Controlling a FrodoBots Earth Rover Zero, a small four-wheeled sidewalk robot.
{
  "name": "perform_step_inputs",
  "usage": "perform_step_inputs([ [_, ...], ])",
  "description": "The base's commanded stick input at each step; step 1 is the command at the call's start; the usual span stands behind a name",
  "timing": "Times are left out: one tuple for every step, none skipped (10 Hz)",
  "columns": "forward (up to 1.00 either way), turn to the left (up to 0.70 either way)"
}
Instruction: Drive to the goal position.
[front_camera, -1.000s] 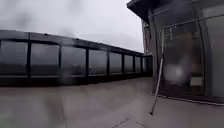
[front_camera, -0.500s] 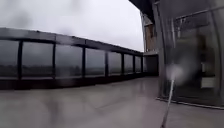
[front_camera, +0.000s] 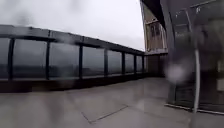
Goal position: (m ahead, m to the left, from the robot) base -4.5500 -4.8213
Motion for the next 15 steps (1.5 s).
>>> perform_step_inputs([
  [0.7,-0.27],
  [0.7,-0.27],
  [0.7,-0.27],
  [0.7,-0.27],
  [0.7,-0.27],
  [0.7,-0.27],
  [0.7,-0.27],
  [0.7,-0.27],
  [0.7,-0.27],
  [0.7,-0.27],
  [0.7,-0.02],
  [0.7,0.0],
  [0.7,0.0],
  [0.7,0.0],
  [0.7,-0.19],
])
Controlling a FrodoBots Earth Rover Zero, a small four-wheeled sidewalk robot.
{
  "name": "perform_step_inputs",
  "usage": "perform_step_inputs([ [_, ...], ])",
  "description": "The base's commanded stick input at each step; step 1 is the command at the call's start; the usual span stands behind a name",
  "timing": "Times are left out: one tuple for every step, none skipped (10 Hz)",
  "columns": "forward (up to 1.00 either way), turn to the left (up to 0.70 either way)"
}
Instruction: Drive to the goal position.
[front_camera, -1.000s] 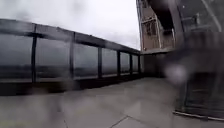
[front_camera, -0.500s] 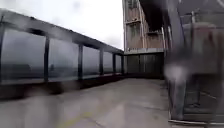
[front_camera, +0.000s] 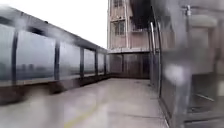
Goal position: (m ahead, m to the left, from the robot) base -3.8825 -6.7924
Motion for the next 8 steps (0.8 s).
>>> perform_step_inputs([
  [0.7,-0.27],
  [0.7,-0.27],
  [0.7,-0.27],
  [0.7,-0.27],
  [0.7,-0.17],
  [0.7,-0.07],
  [0.7,-0.26],
  [0.7,-0.27],
])
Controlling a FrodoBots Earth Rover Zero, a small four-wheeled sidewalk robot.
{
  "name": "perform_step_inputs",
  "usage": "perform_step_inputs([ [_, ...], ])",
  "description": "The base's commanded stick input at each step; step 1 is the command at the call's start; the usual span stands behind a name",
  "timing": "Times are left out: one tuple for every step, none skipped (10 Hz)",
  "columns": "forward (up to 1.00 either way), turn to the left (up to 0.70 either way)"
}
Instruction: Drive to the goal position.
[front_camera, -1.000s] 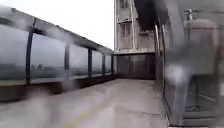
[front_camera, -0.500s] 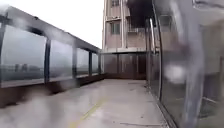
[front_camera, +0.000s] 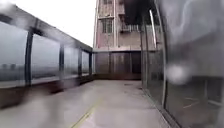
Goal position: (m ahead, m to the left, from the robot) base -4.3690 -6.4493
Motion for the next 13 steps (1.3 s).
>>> perform_step_inputs([
  [0.7,-0.27],
  [0.7,-0.03],
  [0.7,0.0],
  [0.7,0.0],
  [0.7,0.0],
  [0.7,0.0],
  [0.7,0.0],
  [0.7,0.0],
  [0.7,0.0],
  [0.51,0.0],
  [0.1,0.0],
  [0.0,0.0],
  [0.0,0.0],
])
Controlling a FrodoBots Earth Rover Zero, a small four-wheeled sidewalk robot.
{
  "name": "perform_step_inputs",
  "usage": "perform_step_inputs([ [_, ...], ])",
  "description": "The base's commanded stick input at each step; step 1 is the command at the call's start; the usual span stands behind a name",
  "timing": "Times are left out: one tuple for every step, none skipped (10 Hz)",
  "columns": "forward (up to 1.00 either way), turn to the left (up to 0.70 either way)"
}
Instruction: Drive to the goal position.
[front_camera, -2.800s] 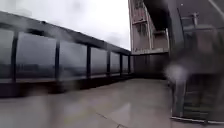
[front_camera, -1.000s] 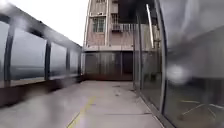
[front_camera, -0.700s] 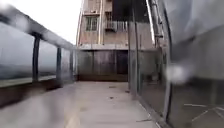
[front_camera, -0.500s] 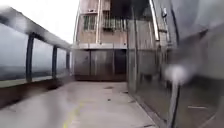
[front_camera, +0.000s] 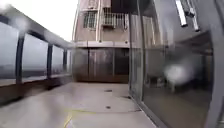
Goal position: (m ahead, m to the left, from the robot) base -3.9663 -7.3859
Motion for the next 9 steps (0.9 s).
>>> perform_step_inputs([
  [0.0,0.0],
  [0.55,0.0],
  [0.7,0.0],
  [0.7,0.0],
  [0.7,0.0],
  [0.7,0.0],
  [0.7,0.0],
  [0.7,0.0],
  [0.7,0.0],
])
